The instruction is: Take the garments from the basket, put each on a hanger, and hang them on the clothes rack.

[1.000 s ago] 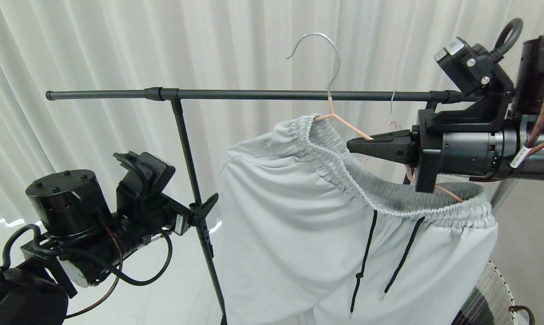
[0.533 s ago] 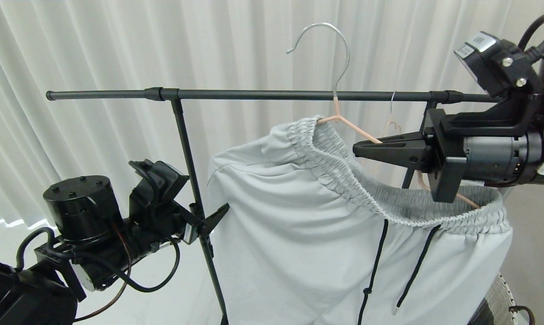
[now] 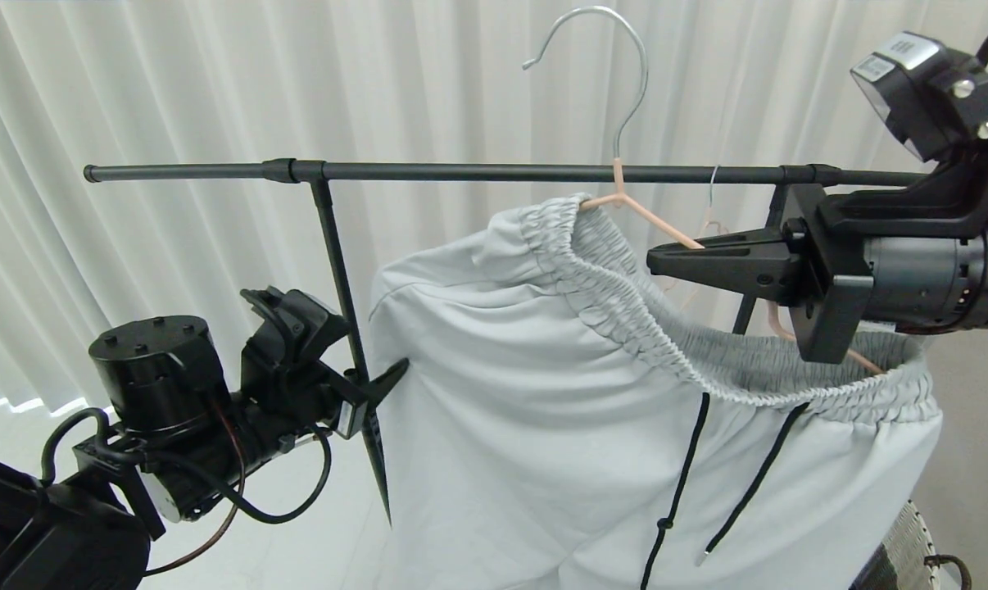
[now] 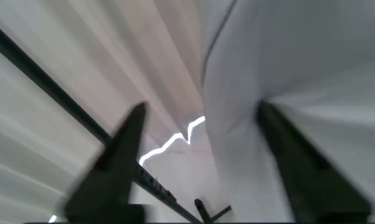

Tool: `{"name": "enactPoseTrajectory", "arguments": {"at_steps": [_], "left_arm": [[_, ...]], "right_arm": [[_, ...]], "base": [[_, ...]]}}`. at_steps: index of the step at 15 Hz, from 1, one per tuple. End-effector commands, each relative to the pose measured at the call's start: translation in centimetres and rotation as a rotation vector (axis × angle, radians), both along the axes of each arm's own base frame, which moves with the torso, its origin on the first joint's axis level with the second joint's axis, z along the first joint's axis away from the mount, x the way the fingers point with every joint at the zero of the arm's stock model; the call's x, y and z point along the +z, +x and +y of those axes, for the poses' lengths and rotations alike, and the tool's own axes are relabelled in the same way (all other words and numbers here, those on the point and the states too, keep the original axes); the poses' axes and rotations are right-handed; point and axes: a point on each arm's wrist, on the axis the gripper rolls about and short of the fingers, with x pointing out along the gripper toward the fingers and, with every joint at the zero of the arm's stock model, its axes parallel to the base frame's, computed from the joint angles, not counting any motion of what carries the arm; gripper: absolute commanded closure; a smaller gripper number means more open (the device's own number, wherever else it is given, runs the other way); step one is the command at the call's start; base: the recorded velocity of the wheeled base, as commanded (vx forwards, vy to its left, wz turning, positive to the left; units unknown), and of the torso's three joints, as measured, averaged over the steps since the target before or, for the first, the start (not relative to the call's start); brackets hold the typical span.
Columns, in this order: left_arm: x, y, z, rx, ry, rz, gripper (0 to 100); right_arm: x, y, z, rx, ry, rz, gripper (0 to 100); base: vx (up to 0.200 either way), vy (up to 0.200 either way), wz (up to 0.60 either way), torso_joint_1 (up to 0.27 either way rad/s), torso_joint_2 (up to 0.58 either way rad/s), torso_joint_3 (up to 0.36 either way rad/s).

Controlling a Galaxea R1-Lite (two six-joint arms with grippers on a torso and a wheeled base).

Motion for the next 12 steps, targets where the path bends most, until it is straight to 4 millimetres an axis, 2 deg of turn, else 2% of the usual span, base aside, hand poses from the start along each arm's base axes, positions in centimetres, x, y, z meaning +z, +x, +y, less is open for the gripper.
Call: {"name": "enactPoseTrajectory", "arguments": {"at_steps": [1,7,12], "left_arm": [[0.0,0.1,0.0,0.003,0.0,0.0,100],[-1.1,0.2,3.2,0.121,0.011,0.046,100],[-2.0,0.7,4.7,0.178,0.021,0.076,100]], "right_arm": [[0.0,0.0,0.0,0.0,0.0,-0.001,100],[0.4,0.6,-0.9,-0.044,0.025,-0.026,100],[0.6,0.6,-1.0,-0.047,0.035,-0.038,100]], "base": [[0.0,0.0,0.0,0.0,0.0,0.0],[0.0,0.0,0.0,0.0,0.0,0.0],[0.0,0.0,0.0,0.0,0.0,0.0]]}}
